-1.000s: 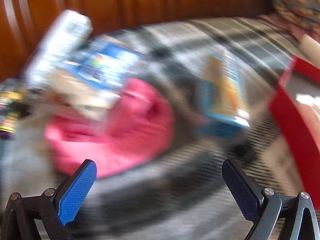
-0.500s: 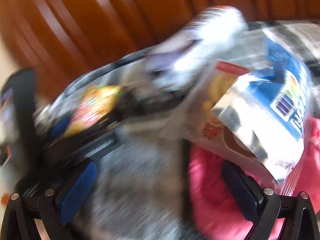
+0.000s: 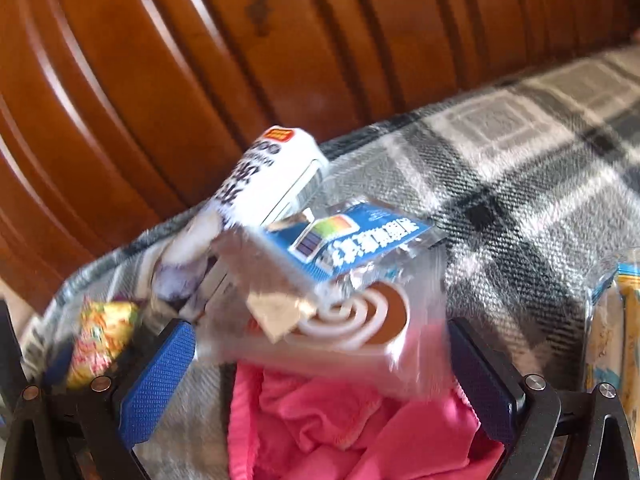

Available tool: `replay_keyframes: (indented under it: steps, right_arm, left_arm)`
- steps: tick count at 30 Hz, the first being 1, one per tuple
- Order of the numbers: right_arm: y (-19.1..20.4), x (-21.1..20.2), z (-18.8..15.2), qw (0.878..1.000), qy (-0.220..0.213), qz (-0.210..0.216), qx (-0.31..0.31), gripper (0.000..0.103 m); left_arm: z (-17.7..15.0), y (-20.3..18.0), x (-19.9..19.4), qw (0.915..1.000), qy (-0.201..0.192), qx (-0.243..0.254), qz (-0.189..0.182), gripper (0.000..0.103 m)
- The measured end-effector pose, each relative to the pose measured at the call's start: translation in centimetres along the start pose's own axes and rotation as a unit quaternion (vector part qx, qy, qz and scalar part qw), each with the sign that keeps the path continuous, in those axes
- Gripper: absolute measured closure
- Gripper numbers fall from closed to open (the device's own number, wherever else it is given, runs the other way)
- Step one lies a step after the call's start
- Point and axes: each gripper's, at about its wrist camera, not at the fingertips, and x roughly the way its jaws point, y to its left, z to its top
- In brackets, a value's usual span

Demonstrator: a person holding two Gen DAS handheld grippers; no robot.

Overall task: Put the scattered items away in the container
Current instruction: 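Grasp the yellow chips bag with left tool while right tool grasps the swirl-cake packet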

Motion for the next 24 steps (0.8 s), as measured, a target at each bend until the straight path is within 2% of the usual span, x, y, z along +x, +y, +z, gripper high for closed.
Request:
replay_keyframes:
  steps: [4, 6, 9, 13, 14, 19, 21, 23, 24]
  right_arm:
    - [0.8, -1.9, 1.0, 1.0, -0.026, 0.005, -0.004, 0.001]
    - [1.6, -2.2, 1.9, 0.999, -0.035, -0.021, -0.015, 0.001]
    - [2.4, -0.3, 3.0, 0.997, -0.003, -0.076, -0.021, 0.001]
    - [2.9, 2.2, 1.4, 0.996, 0.048, -0.072, -0.021, 0.001]
    - [2.8, 2.7, 0.7, 0.995, 0.053, -0.082, -0.029, 0.0]
    - [4.1, 5.5, -1.3, 0.977, 0.008, -0.185, -0.108, 0.0]
    - [4.3, 6.0, -1.6, 0.973, -0.006, -0.203, -0.111, 0.0]
    - [4.1, 5.9, -1.5, 0.974, -0.014, -0.2, -0.103, 0.0]
    - [3.8, 5.4, -1.5, 0.976, -0.02, -0.193, -0.095, 0.005]
  left_arm:
    - [-0.1, -0.6, 0.1, 1.0, 0.0, 0.001, 0.001, 0.0]
    - [0.6, -0.7, 1.1, 1.0, 0.0, 0.0, 0.001, 0.0]
    - [0.7, -1.1, 1.2, 1.0, 0.0, -0.001, 0.0, 0.0]
    - [0.6, -1.6, 1.3, 1.0, -0.002, -0.004, -0.004, 0.0]
    - [0.6, -1.7, 1.3, 1.0, -0.002, -0.004, -0.005, 0.0]
    - [0.8, -1.6, 1.6, 0.9999, -0.004, -0.009, -0.012, 0.0]
    - [0.8, -1.4, 1.5, 0.9998, -0.005, -0.011, -0.015, 0.0]
    - [0.7, -0.7, 1.0, 0.9998, -0.005, -0.011, -0.014, 0.0]
    - [0.7, -0.6, 1.2, 0.9998, -0.005, -0.011, -0.014, 0.0]
